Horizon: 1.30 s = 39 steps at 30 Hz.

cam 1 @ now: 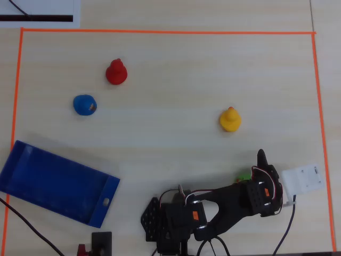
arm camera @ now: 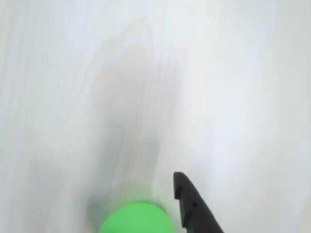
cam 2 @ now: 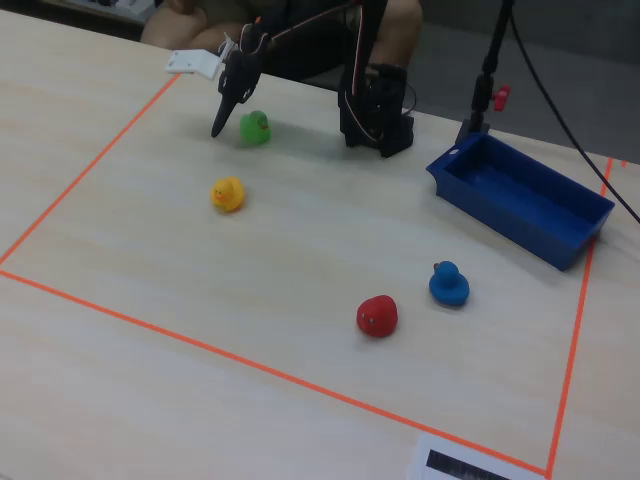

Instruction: Grasp green duck and put it into box.

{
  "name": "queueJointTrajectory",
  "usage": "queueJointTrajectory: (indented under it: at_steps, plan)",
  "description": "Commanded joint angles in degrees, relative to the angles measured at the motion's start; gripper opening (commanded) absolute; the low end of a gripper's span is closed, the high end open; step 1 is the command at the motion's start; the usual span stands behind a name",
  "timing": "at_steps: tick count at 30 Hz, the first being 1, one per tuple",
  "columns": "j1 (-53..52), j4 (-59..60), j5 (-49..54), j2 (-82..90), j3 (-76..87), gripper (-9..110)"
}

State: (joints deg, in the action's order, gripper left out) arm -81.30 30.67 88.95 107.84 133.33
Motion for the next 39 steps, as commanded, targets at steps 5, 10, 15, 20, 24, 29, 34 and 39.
queueJointTrajectory:
  at_steps: [5,10,15,20,24,29,34,39]
  plan:
    - [-2.3,-0.9,1.0,9.3,3.9,54]
    - [-2.7,0.2,0.7,12.5,5.3,54]
    - [-2.9,-2.5,1.1,14.2,9.0,55]
    - [-3.0,-6.3,1.8,16.1,14.2,56]
    - [-2.9,-6.9,1.9,16.6,15.6,56]
    - [-3.3,-10.3,2.2,17.1,18.5,56]
    - [-4.5,-14.4,3.6,18.7,23.2,56]
    - [-4.6,-13.5,3.9,20.8,25.0,56]
